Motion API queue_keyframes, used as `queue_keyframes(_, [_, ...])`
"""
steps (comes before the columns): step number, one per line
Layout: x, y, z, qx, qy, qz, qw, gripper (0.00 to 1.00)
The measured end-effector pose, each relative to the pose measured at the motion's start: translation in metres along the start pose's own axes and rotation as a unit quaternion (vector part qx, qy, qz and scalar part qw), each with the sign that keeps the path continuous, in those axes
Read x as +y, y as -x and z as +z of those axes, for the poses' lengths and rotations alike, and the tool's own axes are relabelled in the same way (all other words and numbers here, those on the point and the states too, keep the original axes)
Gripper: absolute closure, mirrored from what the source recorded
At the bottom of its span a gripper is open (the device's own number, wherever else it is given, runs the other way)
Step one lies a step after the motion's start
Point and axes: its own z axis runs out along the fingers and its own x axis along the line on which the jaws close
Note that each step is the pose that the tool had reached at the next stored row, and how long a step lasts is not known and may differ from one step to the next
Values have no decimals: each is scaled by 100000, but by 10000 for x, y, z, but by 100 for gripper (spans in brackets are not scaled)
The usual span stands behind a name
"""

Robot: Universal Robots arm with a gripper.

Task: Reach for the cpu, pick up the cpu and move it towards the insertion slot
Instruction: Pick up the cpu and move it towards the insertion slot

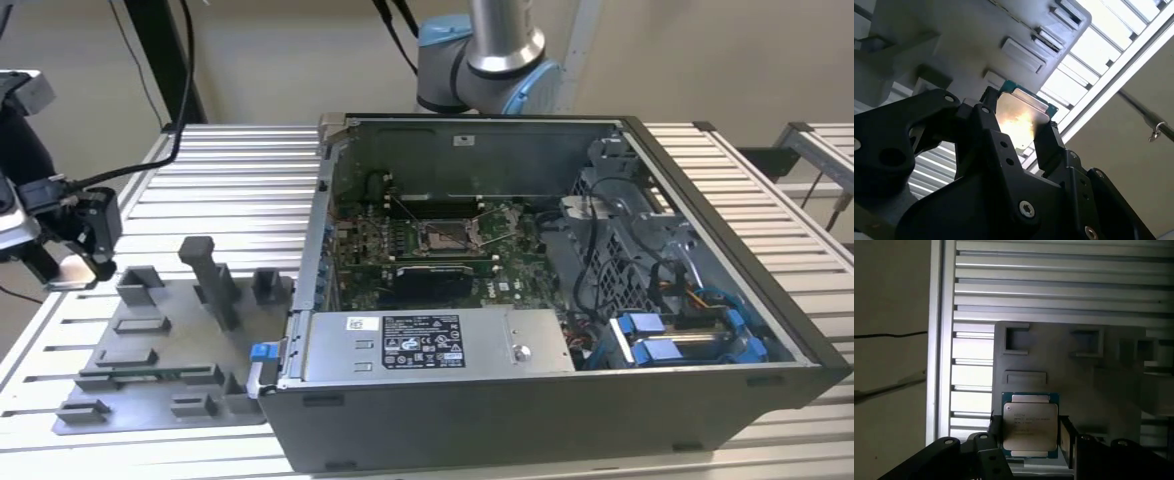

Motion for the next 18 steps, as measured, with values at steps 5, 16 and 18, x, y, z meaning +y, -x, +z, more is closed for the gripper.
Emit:
queue_keyframes(5, [4, 0, -112, -11, 2, -2, 100000, 100])
queue_keyframes(16, [14, 0, -356, -86, 3, -5, 100000, 100])
queue_keyframes(18, [16, 0, -411, -118, 0, -7, 100000, 100])
